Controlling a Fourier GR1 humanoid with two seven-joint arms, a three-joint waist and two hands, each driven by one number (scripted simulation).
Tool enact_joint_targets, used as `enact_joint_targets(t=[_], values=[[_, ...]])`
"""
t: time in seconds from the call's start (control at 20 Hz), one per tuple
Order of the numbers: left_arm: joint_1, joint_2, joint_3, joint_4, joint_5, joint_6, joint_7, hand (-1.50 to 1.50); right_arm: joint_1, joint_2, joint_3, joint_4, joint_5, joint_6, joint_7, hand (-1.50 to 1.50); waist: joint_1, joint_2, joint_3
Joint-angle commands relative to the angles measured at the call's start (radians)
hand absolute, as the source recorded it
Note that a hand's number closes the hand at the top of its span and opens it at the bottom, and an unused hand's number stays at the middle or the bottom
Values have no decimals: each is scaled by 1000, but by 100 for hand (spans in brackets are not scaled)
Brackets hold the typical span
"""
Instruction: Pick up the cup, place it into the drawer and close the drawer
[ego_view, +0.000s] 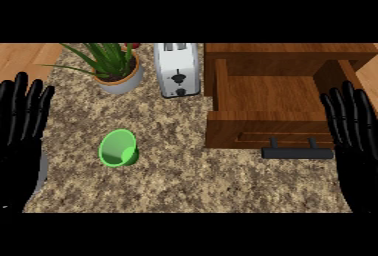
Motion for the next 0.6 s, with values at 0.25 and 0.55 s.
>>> enact_joint_targets(t=[0.25,0.55], values=[[72,-49,-165,-23,22,-97,-31,-150,5,7,-59,-9,-2,-21,-22,-150,-15,6,-8],[203,-85,-111,-5,227,-118,60,-150,55,-38,-33,-24,16,43,28,-150,-11,5,-8]])
